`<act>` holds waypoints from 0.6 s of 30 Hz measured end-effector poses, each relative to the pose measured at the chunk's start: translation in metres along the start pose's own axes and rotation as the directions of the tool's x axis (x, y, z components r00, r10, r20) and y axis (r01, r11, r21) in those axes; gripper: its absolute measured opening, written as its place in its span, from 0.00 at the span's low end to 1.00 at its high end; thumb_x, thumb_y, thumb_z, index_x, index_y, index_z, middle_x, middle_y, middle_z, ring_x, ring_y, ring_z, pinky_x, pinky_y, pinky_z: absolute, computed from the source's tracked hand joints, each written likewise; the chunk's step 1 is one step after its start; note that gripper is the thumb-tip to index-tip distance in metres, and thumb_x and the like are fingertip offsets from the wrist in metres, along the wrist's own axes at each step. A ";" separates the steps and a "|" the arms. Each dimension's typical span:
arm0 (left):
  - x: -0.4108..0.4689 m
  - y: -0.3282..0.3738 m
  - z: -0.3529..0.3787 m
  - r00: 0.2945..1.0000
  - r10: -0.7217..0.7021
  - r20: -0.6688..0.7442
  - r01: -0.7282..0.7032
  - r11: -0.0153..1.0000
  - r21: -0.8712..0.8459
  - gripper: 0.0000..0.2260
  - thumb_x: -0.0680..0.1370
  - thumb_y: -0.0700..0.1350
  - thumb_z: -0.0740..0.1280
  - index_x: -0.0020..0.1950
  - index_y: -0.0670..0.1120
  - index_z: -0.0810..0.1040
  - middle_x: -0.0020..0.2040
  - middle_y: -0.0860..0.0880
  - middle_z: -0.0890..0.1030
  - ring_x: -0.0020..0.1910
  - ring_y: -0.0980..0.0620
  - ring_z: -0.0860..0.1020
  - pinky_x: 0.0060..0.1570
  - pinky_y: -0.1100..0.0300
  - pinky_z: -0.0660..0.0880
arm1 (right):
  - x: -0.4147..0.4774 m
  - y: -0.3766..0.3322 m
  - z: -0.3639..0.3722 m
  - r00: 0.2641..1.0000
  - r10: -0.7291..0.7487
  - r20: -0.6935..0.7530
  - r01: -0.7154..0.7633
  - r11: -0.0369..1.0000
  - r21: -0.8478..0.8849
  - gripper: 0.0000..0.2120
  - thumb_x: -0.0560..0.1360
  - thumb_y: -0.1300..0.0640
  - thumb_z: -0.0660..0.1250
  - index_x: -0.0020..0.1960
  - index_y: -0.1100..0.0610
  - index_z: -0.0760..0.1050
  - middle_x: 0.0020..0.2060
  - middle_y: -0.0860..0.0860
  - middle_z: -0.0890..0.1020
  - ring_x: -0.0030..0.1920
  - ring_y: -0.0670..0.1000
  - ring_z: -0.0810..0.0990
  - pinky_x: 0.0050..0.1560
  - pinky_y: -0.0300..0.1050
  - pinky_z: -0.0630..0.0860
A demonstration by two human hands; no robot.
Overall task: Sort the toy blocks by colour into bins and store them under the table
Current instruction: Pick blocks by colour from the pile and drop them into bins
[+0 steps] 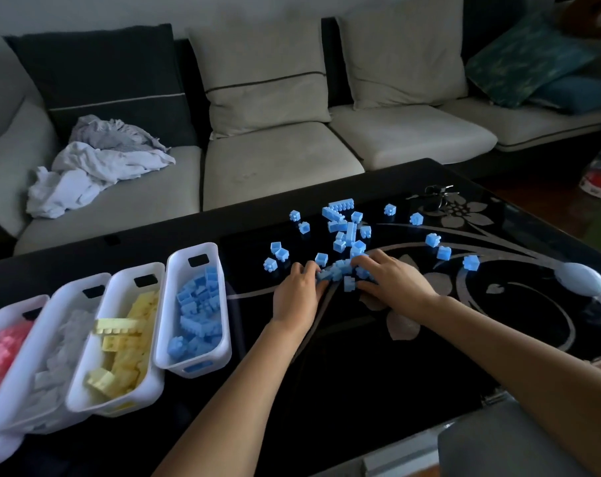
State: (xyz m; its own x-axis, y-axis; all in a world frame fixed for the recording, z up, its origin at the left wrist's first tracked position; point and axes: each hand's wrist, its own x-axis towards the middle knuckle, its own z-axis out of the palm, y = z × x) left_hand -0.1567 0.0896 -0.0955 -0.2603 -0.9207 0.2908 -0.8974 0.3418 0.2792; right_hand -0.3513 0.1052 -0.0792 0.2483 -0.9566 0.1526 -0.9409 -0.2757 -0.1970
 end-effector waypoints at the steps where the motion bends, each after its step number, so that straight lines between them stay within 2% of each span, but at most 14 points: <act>1: -0.001 0.000 0.000 1.000 0.003 -0.002 -0.003 1.000 0.019 0.15 0.81 0.53 0.59 0.62 0.45 0.71 0.53 0.46 0.76 0.44 0.47 0.79 0.33 0.59 0.68 | 0.001 -0.003 0.002 1.000 -0.012 -0.018 0.012 1.000 -0.017 0.17 0.79 0.48 0.60 0.66 0.48 0.64 0.59 0.50 0.72 0.52 0.53 0.78 0.40 0.45 0.74; 4: -0.005 -0.004 -0.006 0.999 0.011 0.045 -0.012 1.000 0.026 0.14 0.80 0.53 0.60 0.61 0.46 0.71 0.52 0.47 0.78 0.44 0.48 0.80 0.36 0.58 0.72 | 0.002 -0.009 0.005 0.998 -0.047 -0.043 0.047 0.999 -0.007 0.11 0.79 0.53 0.59 0.61 0.52 0.65 0.54 0.51 0.74 0.46 0.55 0.79 0.36 0.46 0.71; 7: -0.011 -0.007 -0.019 0.997 0.018 0.079 -0.016 1.000 -0.022 0.13 0.79 0.52 0.62 0.57 0.45 0.74 0.50 0.48 0.80 0.44 0.50 0.79 0.36 0.61 0.70 | 0.002 -0.010 0.002 0.999 0.023 -0.040 -0.022 1.000 0.016 0.10 0.78 0.52 0.61 0.57 0.54 0.66 0.52 0.51 0.75 0.45 0.55 0.78 0.35 0.47 0.71; 10: -0.015 -0.005 -0.047 1.000 0.021 -0.008 -0.021 0.997 -0.072 0.13 0.79 0.53 0.63 0.56 0.46 0.75 0.46 0.51 0.80 0.40 0.55 0.77 0.35 0.64 0.67 | 0.009 -0.013 -0.002 0.996 0.090 0.002 -0.090 0.996 0.018 0.10 0.78 0.52 0.62 0.56 0.54 0.66 0.52 0.51 0.75 0.44 0.55 0.78 0.37 0.48 0.72; 12: -0.017 -0.006 -0.073 0.997 0.004 -0.078 -0.013 0.994 -0.112 0.13 0.78 0.53 0.64 0.57 0.46 0.76 0.47 0.52 0.80 0.41 0.56 0.76 0.36 0.65 0.68 | 0.014 -0.016 -0.003 0.993 0.113 0.026 -0.115 0.990 0.084 0.08 0.77 0.54 0.63 0.54 0.54 0.67 0.51 0.52 0.76 0.42 0.54 0.76 0.38 0.48 0.72; 14: -0.020 -0.014 -0.096 0.992 -0.037 -0.118 0.020 0.990 -0.138 0.13 0.77 0.53 0.66 0.56 0.46 0.76 0.46 0.52 0.79 0.41 0.56 0.76 0.34 0.68 0.66 | 0.017 -0.015 -0.001 0.990 0.140 0.015 -0.140 0.976 0.166 0.07 0.76 0.55 0.64 0.50 0.54 0.66 0.49 0.51 0.76 0.42 0.53 0.75 0.39 0.48 0.72; 18: -0.038 -0.052 -0.132 0.973 -0.163 -0.165 0.147 0.984 -0.105 0.11 0.75 0.52 0.70 0.50 0.46 0.78 0.41 0.52 0.78 0.38 0.53 0.77 0.32 0.64 0.66 | 0.020 -0.016 -0.003 0.988 0.154 0.014 -0.154 0.967 0.203 0.06 0.76 0.56 0.64 0.48 0.53 0.67 0.45 0.50 0.77 0.42 0.53 0.76 0.38 0.47 0.72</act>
State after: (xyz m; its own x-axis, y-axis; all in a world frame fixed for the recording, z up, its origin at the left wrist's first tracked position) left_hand -0.0531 0.1312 -0.0002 -0.0479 -0.9202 0.3885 -0.8834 0.2205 0.4135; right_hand -0.3325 0.0911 -0.0707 0.1037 -0.9889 0.1065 -0.9014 -0.1387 -0.4103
